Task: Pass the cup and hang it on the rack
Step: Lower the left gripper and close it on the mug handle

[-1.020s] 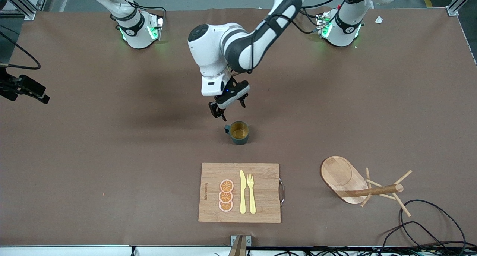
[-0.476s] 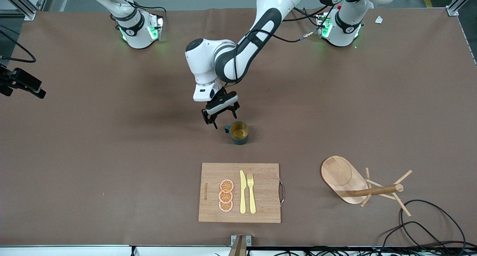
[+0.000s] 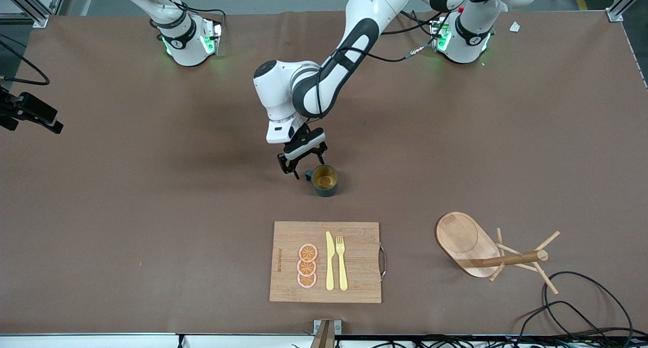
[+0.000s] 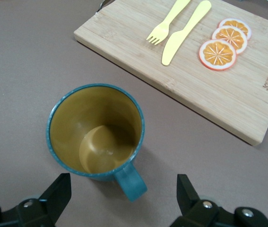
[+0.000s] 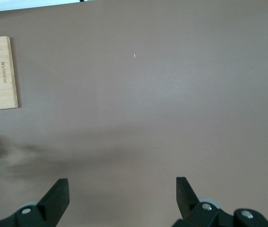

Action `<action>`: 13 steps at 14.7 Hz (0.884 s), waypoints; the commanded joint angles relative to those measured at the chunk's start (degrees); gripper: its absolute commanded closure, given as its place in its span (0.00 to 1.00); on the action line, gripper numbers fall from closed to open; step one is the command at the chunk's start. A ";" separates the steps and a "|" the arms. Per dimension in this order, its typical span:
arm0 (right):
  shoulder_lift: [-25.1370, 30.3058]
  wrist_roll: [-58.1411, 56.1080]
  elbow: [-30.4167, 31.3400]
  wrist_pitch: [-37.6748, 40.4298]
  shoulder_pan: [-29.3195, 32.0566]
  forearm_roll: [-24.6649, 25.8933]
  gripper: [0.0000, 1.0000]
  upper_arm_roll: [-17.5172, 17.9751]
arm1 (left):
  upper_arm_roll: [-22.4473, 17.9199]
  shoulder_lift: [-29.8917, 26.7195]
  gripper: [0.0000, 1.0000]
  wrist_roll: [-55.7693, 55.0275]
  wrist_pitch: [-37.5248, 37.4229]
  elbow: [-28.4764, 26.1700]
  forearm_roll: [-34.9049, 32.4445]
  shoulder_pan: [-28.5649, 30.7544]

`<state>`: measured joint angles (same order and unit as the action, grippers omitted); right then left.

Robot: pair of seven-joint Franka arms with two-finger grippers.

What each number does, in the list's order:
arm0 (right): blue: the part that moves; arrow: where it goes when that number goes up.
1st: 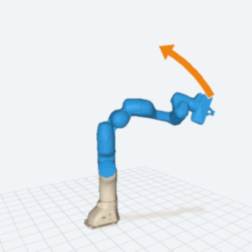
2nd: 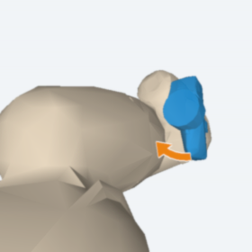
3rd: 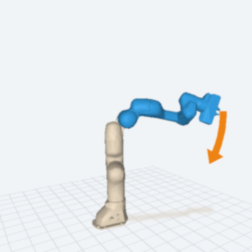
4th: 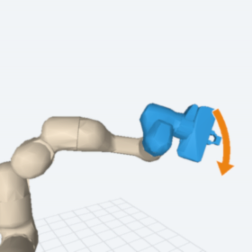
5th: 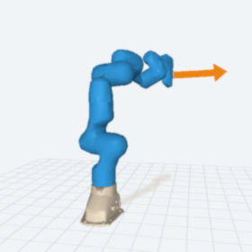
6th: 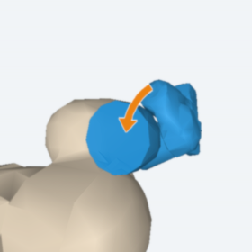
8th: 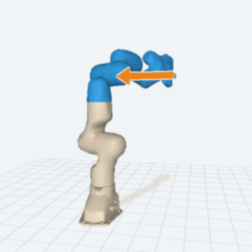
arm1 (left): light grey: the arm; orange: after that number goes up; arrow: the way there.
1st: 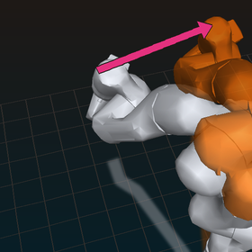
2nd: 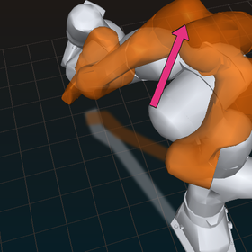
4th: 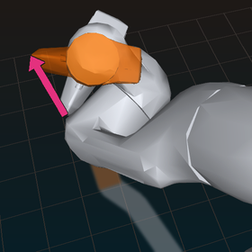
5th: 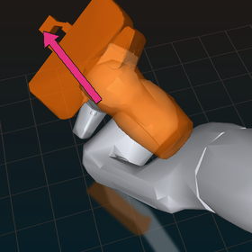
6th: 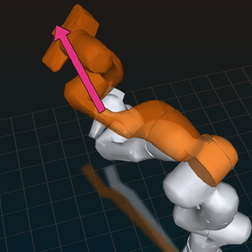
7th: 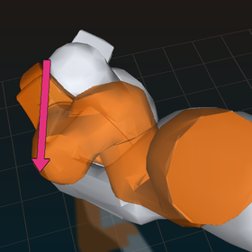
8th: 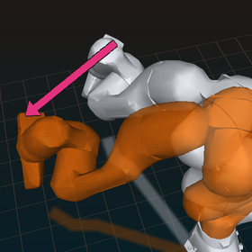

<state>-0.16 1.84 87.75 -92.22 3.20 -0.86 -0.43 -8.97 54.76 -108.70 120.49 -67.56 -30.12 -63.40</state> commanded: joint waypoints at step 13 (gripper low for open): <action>0.69 -0.17 0.58 -0.41 0.58 0.51 0.00 0.87 | -1.49 2.37 0.03 -5.29 -1.75 2.43 -0.21 -1.12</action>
<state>-0.16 1.83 87.75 -92.34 3.20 -0.86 -0.20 -9.92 56.62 -112.76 120.69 -66.05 -30.12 -63.79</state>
